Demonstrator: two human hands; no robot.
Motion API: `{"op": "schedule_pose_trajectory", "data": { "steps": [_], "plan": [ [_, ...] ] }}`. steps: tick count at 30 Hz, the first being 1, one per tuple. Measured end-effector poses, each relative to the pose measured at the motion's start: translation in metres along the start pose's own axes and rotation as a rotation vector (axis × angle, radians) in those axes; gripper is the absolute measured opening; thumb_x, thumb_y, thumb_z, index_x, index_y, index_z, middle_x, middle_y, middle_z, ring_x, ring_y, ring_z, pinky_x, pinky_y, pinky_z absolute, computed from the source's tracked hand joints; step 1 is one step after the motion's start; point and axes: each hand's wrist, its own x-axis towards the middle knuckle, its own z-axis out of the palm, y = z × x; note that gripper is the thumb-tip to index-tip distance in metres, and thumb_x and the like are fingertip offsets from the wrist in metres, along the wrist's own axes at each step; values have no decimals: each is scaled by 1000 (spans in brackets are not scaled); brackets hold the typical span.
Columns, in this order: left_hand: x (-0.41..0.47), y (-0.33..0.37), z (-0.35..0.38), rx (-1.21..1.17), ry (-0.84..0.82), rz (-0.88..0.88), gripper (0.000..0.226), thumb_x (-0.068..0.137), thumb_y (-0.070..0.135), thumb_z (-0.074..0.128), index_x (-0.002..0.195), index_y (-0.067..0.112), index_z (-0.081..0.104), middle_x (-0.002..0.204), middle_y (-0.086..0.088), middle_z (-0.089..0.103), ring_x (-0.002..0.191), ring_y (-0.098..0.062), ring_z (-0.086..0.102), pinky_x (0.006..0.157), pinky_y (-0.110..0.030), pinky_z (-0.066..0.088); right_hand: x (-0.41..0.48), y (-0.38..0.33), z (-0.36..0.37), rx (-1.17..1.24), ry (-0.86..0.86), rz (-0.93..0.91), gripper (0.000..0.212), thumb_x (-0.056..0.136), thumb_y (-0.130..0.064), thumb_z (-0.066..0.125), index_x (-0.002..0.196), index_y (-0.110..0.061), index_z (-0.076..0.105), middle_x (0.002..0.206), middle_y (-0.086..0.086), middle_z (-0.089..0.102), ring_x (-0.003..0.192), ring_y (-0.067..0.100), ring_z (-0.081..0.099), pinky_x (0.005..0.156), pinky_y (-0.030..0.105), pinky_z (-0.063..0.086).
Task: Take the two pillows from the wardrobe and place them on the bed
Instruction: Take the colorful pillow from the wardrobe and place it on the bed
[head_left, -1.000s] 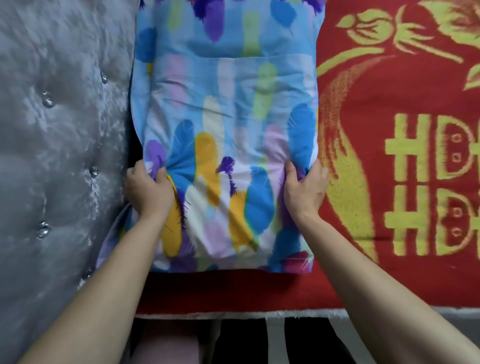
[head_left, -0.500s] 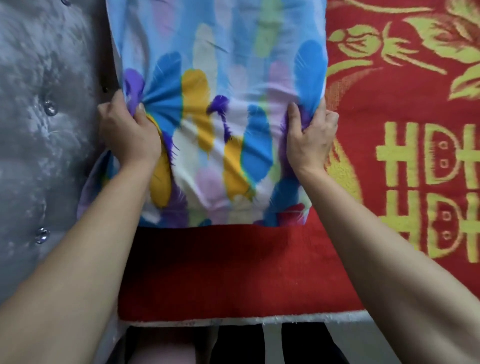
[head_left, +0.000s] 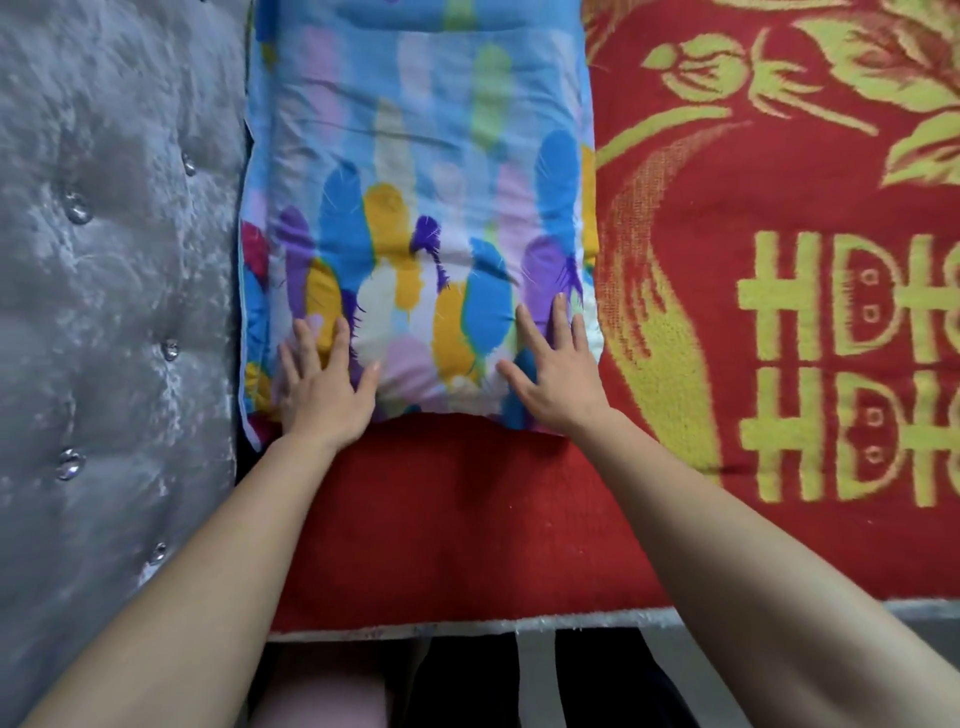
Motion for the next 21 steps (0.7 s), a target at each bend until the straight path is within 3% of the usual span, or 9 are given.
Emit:
{"op": "schedule_pose_trajectory", "data": {
  "steps": [2, 5, 12, 17, 21],
  "plan": [
    [-10, 8, -8, 36, 53, 14, 71, 97, 59, 32, 156, 30, 6, 165, -8, -10, 151, -36, -7, 119, -60, 9, -8, 0, -9, -52, 69, -12, 75, 97, -59, 41, 158, -27, 13, 166, 18, -2, 152, 42, 4, 122, 50, 17],
    [-35, 24, -24, 93, 239, 196, 69, 97, 58, 30, 156, 24, 13, 165, -11, 0, 151, -35, -1, 118, -61, 10, -31, 5, -33, -129, 209, -64, 77, 96, -61, 40, 158, -22, 16, 166, 17, 3, 152, 40, 8, 121, 51, 21],
    [-102, 85, -115, 156, 512, 422, 70, 97, 60, 31, 156, 25, 17, 164, -17, 10, 149, -42, 10, 114, -67, 14, -111, 19, -138, -171, 439, -98, 78, 96, -61, 41, 158, -25, 13, 166, 15, 1, 153, 35, 4, 121, 57, 17],
    [-155, 133, -184, 187, 611, 480, 73, 91, 70, 31, 153, 34, 21, 164, -11, 10, 149, -43, 9, 109, -73, 12, -155, 22, -231, -217, 607, -121, 79, 94, -68, 34, 158, -28, 12, 167, 14, -1, 154, 35, 1, 120, 59, 14],
    [-208, 174, -241, 242, 729, 511, 76, 90, 75, 26, 154, 38, 12, 166, -9, 3, 149, -44, 2, 106, -79, 11, -184, 38, -318, -299, 707, -217, 82, 92, -73, 31, 158, -34, 1, 167, 10, -10, 153, 36, -6, 119, 65, 10]
  ]
}}
